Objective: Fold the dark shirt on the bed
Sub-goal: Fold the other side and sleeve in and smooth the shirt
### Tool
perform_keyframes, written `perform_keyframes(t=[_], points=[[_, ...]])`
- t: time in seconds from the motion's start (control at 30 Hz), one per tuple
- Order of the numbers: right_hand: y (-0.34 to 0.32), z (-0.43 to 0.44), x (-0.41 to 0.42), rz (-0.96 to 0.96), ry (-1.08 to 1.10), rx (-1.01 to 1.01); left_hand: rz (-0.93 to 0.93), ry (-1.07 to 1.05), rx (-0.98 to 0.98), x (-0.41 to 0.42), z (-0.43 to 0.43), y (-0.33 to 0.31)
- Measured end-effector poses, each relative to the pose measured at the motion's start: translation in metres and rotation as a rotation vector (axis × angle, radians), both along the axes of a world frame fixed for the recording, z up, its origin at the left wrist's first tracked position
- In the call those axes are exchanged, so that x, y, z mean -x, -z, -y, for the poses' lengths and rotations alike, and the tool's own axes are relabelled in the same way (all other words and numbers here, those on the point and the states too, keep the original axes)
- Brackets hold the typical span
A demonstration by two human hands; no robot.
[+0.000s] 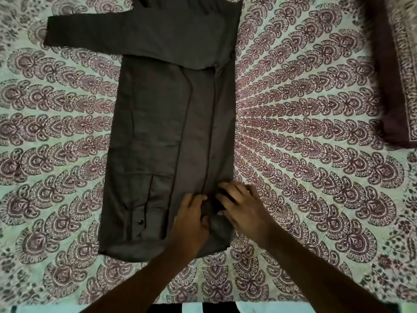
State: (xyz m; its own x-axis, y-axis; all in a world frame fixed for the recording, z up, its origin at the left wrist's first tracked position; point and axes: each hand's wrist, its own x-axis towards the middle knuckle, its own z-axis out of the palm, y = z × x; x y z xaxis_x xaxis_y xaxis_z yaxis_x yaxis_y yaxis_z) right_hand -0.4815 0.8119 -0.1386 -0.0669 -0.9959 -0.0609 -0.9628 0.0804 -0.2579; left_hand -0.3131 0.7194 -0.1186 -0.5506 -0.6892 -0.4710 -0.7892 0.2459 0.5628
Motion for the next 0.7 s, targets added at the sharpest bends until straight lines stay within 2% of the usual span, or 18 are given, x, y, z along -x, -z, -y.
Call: perform_keyframes(t=[0.17, 0.33, 0.4, 0.57, 0.7], points=[[0.006, 0.012, 0.022, -0.046, -0.142, -0.042, -0.017, 0.054, -0.009, -0.016, 0.011, 0.01], [0.005, 0.02, 0.038, -0.087, -0.238, -0.145, 0.054, 0.139, 0.011, -0.017, 0.013, 0.007], [0.003, 0.028, 0.052, -0.112, -0.229, -0.182, 0.029, 0.099, -0.043, -0.017, 0.012, 0.009], [-0.004, 0.044, 0.072, -0.092, -0.05, -0.185, -0.118, -0.003, -0.162, -0.014, 0.009, 0.01], [0.004, 0.04, 0.058, -0.103, -0.221, -0.136, -0.059, 0.096, -0.082, -0.013, 0.006, 0.01]])
